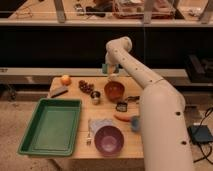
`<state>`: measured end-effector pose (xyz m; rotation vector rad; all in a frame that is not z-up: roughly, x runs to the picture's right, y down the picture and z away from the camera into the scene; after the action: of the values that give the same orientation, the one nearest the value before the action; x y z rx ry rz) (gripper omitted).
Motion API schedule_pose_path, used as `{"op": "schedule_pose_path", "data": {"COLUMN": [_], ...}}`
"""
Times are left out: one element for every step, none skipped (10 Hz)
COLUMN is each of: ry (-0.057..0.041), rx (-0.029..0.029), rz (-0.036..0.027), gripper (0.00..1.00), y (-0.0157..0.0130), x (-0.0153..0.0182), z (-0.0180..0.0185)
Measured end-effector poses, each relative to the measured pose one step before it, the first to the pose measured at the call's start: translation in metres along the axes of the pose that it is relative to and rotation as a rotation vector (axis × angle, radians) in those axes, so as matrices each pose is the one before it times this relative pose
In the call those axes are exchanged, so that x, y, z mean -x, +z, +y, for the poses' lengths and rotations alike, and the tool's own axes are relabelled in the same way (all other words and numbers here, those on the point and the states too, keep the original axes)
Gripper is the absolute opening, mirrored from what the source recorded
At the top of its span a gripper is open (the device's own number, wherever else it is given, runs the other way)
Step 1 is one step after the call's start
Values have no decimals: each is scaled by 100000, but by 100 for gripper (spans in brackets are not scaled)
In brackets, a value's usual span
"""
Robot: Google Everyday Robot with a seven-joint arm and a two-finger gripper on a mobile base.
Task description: Place sponge in paper cup
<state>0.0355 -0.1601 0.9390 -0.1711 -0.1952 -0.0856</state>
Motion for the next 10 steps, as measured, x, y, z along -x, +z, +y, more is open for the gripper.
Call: {"op": "schedule_pose_path", "data": {"ry": [981,928,733,366,424,-28,-44,124,24,139], "rx": [-764,-626,-165,21,222,80,20,-20,-12,-13], "rz": [414,599,277,60,-252,-110,-76,156,272,216], "gripper": [14,14,14,14,14,14,14,14,14,14], "y": [71,68,124,98,156,130,112,136,66,102], "x": [-239,-490,-329,-105,38,10,30,-153,-148,-126], "z": [3,15,-5,-25,-74,-117,-78,-92,-39,-47]}}
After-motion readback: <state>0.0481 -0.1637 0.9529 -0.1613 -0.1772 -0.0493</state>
